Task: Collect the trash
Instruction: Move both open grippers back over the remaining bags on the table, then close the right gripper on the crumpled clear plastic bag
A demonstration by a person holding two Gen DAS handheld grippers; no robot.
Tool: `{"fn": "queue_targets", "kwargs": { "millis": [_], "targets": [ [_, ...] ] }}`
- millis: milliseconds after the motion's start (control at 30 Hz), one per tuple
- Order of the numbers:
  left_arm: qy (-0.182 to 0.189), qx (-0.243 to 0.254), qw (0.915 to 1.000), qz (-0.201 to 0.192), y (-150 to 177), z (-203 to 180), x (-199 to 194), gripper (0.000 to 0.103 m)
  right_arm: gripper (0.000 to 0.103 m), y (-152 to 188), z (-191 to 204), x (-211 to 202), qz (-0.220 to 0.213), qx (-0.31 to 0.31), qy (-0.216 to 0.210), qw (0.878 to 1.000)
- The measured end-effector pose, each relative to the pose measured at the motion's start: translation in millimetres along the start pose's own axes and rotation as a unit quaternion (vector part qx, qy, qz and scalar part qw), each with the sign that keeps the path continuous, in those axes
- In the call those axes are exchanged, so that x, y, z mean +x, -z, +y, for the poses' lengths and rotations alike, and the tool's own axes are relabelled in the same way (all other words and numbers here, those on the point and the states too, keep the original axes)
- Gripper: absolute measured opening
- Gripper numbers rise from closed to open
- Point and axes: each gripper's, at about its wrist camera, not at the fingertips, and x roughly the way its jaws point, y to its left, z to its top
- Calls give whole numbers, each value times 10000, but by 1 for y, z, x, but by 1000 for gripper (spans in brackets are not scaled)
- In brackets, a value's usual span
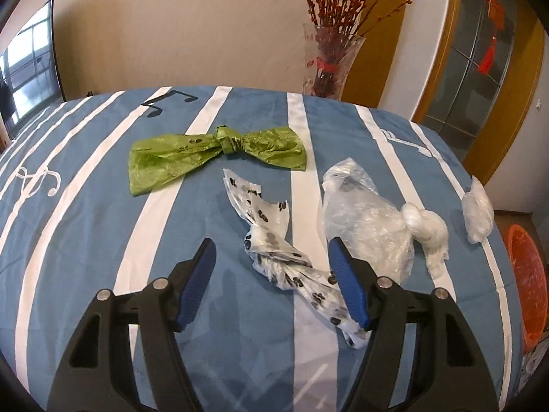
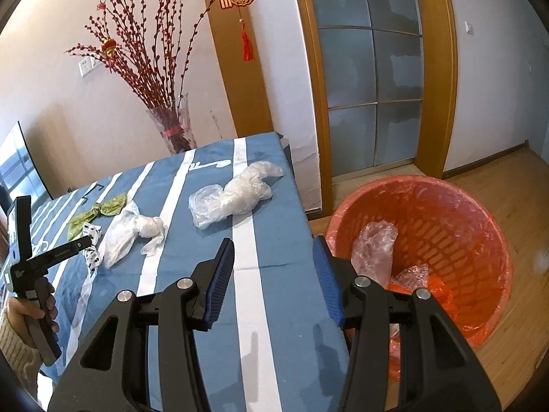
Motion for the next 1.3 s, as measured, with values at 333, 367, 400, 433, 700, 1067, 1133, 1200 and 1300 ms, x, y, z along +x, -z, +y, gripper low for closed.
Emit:
{"fn": "queue_targets", "kwargs": {
  "millis": [333, 367, 400, 433, 700, 1067, 1133, 1200, 1300],
  "targets": [
    [142, 111, 9996, -214, -4, -16, -12, 67, 49, -18, 12, 37, 29, 136, -101, 9999],
    [166, 115, 9995, -232, -5, -16, -14, 67, 49, -20, 15, 44, 56, 151, -121, 9998],
    [180, 126, 9994, -249, -6, -16, -15, 67, 49, -24, 19, 54, 96, 166, -139, 9997],
    [176, 139, 9994, -264, -6, -16, -17, 67, 49, -26, 22, 62, 131, 172, -146, 9997],
    [110, 133, 9995, -249, -8, 0, -18, 67, 49, -45, 46, 137, 553, 267, 34, 9981],
    [115, 103, 9997, -164, -3, 7, -15, 67, 23, -34, 51, 171, 1065, 166, 43, 9942],
    [106, 63, 9999, -116, -2, 8, -12, 67, 19, -33, 49, 164, 1008, 92, 39, 9949],
    [77, 43, 9999, -95, -2, 9, -9, 67, 18, -32, 46, 156, 944, 81, 28, 9955],
    [-2, -4, 10000, -24, -3, 9, -2, 67, 18, -30, 44, 147, 872, 42, 6, 9962]
  ]
}}
